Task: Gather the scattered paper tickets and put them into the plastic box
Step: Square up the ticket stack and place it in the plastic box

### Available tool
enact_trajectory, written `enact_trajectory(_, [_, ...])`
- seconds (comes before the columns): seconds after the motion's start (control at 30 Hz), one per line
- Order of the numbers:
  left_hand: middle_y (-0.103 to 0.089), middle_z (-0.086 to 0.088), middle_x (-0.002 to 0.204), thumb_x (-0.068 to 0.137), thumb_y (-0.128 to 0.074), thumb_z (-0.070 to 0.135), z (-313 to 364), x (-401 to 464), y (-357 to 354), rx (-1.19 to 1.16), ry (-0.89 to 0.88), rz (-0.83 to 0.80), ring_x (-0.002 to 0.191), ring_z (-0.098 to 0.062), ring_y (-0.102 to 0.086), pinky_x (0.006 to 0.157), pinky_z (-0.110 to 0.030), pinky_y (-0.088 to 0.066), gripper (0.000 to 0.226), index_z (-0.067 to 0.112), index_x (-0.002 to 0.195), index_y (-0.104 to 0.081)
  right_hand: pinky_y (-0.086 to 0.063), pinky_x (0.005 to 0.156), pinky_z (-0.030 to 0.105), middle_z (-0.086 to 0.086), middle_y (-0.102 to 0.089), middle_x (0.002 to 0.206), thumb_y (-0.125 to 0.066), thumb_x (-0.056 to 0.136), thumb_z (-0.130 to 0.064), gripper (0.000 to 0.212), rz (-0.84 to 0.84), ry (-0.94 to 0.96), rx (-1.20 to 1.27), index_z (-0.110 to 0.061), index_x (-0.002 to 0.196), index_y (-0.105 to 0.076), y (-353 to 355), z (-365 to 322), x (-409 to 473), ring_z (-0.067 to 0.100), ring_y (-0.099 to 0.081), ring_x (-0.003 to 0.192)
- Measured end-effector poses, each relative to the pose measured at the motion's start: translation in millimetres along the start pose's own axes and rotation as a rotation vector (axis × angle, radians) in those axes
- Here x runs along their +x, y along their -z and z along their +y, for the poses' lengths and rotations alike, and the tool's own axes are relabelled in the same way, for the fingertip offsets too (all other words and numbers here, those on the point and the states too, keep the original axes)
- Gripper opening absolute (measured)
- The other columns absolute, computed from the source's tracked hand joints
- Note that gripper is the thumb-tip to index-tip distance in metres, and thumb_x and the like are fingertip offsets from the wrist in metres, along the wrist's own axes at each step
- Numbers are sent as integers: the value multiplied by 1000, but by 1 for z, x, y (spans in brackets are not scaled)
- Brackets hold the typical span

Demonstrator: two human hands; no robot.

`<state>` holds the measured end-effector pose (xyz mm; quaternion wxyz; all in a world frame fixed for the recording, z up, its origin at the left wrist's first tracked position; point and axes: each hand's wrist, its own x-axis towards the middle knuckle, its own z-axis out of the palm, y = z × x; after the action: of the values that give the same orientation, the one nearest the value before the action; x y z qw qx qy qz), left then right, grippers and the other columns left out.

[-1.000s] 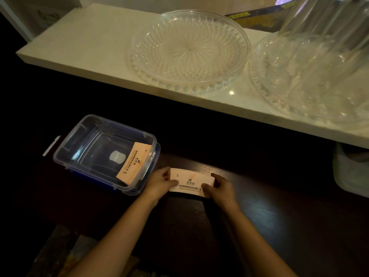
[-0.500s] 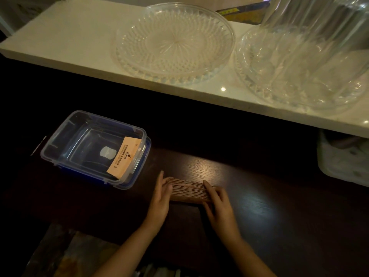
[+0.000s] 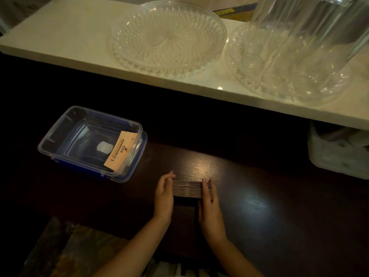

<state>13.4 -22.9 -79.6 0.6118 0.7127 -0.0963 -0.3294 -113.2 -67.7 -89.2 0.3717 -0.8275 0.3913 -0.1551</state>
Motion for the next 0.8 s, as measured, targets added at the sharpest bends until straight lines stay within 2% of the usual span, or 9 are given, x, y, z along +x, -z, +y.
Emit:
enact_trajectory(0.2, [-43,5,132,95,-34,32,-3,0,10,21,-7,-97,122,-13,-41,96,-27,-33,33,35,126,-44,-47,93,32,10,-17,151,-42,95,-14,73,-7,-14,1,-39,142,7,7,3,17,21,-43,125])
enact_trajectory(0.3, [-36,12,135,91,-45,29,-12,-4,18,49,-14,-175,125,-5,-35,95,-14,-32,53,30,140,-27,-46,94,34,11,-23,151,-44,95,-15,67,-33,31,-57,-28,145,-3,12,8,22,24,-39,129])
enact_trajectory(0.37, [-38,15,132,82,-61,12,-17,-4,25,79,-18,-251,122,-1,-39,88,-3,-37,73,26,142,-21,-43,97,31,12,-30,149,-50,93,-13,64,-20,63,-62,-23,145,-15,14,10,22,24,-39,131])
enact_trajectory(0.43, [-44,12,129,76,-64,-4,-18,0,33,197,-24,-295,120,-2,-43,87,-2,-38,79,21,140,-27,-42,96,27,13,-41,143,-54,90,-13,58,-6,75,-69,-20,142,-28,16,13,21,25,-45,126])
enact_trajectory(0.53, [-54,2,119,73,-66,-7,-7,8,39,310,-40,-239,118,-17,-51,93,-19,-41,65,9,132,-44,-41,90,21,11,-50,133,-57,89,-15,50,-24,81,-66,-18,136,-40,25,14,24,22,-55,113])
enact_trajectory(0.57, [-56,3,115,72,-68,-4,0,10,40,349,-57,-239,115,-16,-54,92,-20,-42,63,8,129,-47,-41,89,19,9,-52,130,-58,89,-16,49,-34,73,-40,-17,135,-42,30,14,26,18,-55,109])
enact_trajectory(0.63, [-59,7,111,69,-73,3,17,13,41,408,-95,-230,100,3,-58,81,-8,-43,61,10,126,-51,-43,88,19,3,-55,123,-61,87,-18,46,-52,22,63,-18,131,-45,42,9,31,11,-54,104])
enact_trajectory(0.7, [-61,6,111,69,-72,4,37,13,40,255,-78,-197,84,12,-61,68,-4,-47,59,12,124,-53,-52,81,22,-5,-58,114,-64,85,-19,41,-82,-68,225,-25,123,-50,54,-2,34,10,-58,98])
enact_trajectory(0.8, [-70,-4,105,66,-71,13,61,3,32,-226,-1,-214,91,-10,-68,70,-20,-55,57,12,120,-55,-60,65,28,-3,-62,108,-63,85,-22,25,-160,-222,531,-37,103,-52,62,-28,33,14,-65,89])
